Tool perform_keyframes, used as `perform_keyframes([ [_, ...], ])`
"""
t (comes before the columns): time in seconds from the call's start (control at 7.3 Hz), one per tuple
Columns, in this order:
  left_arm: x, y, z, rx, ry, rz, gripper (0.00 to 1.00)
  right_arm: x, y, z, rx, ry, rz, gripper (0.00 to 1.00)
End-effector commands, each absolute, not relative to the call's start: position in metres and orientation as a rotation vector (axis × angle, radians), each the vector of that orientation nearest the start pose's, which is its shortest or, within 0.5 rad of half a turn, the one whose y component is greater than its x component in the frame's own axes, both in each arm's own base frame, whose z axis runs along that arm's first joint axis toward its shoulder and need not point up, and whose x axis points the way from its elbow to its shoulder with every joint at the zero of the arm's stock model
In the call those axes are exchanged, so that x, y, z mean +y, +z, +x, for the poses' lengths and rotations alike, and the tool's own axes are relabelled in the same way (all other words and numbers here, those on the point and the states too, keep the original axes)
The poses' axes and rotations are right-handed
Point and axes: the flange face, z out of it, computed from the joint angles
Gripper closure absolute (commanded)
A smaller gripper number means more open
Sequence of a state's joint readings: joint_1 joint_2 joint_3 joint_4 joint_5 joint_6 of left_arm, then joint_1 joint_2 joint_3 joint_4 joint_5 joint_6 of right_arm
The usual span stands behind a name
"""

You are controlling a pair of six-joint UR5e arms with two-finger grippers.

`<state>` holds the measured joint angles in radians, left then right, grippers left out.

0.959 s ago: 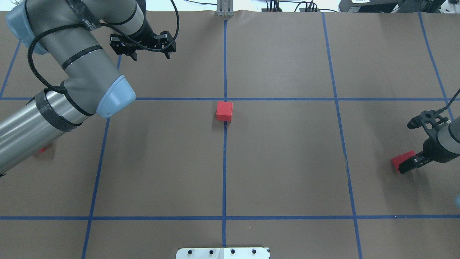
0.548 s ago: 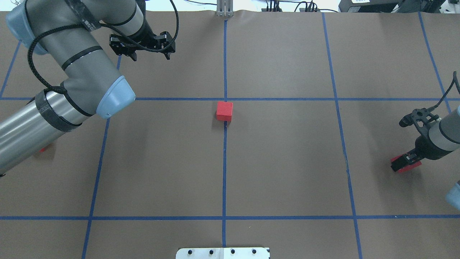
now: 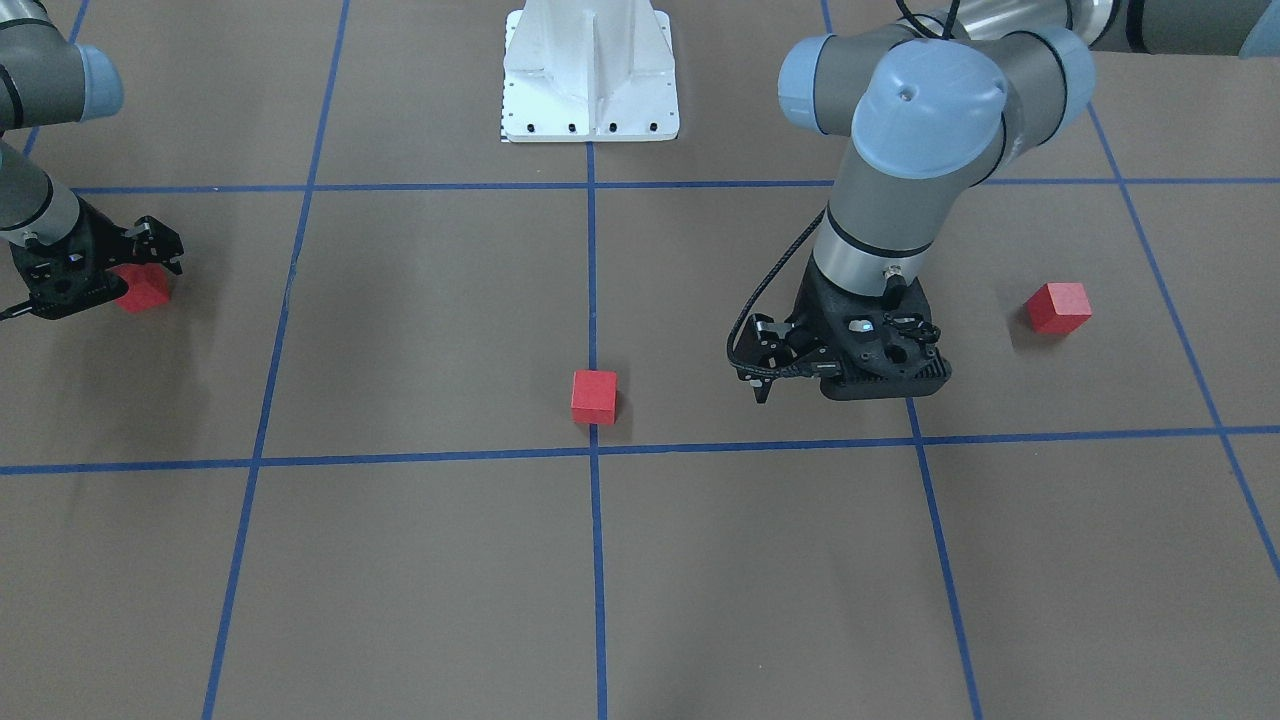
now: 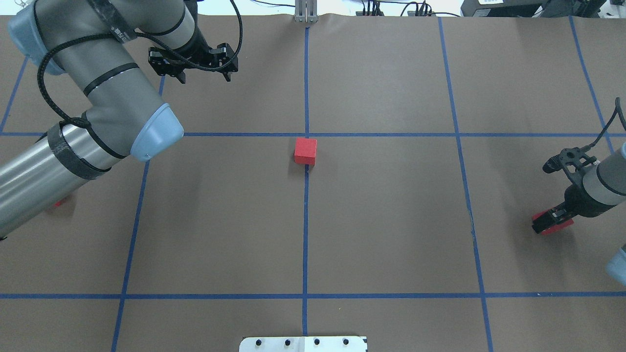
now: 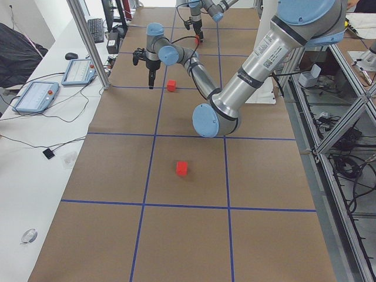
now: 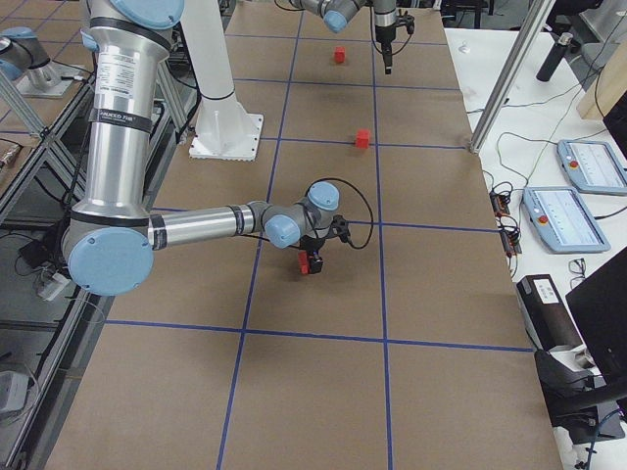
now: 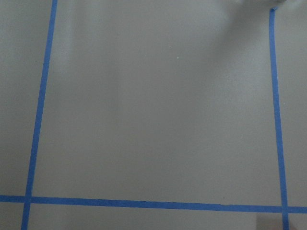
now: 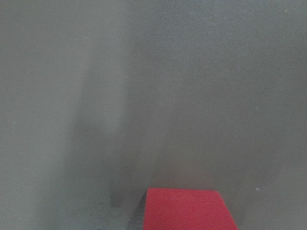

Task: Form red blocks into L shape at center
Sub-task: 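Close the right gripper on the red cube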

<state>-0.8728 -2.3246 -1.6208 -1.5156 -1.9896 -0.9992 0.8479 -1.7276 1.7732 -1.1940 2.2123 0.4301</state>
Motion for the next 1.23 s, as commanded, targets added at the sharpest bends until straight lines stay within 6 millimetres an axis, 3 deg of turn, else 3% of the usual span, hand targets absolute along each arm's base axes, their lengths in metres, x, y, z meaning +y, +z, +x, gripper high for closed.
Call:
perform_keyframes([
  [0.0,-0.594,0.189,0.377,0.817,-0.128,0.188,0.0,-0.381,0.597,-0.238,-0.763,-0.416,0.003,0.06],
  [0.41,-0.594,0.197,0.377,0.812,-0.126,0.185,0.0,-0.368,0.608,-0.227,-0.77,-0.418,0.01,0.58],
  [0.55,-0.594,0.197,0.377,0.812,-0.123,0.186,0.0,-0.369,0.607,-0.227,-0.772,-0.42,0.014,0.87],
  [0.69,-0.594,0.198,0.377,0.811,-0.121,0.186,0.0,-0.37,0.596,-0.227,-0.783,-0.423,0.03,1.0],
  [1.1,-0.596,0.199,0.377,0.807,-0.103,0.196,0.0,-0.382,0.538,-0.216,-0.84,-0.401,0.119,1.0],
])
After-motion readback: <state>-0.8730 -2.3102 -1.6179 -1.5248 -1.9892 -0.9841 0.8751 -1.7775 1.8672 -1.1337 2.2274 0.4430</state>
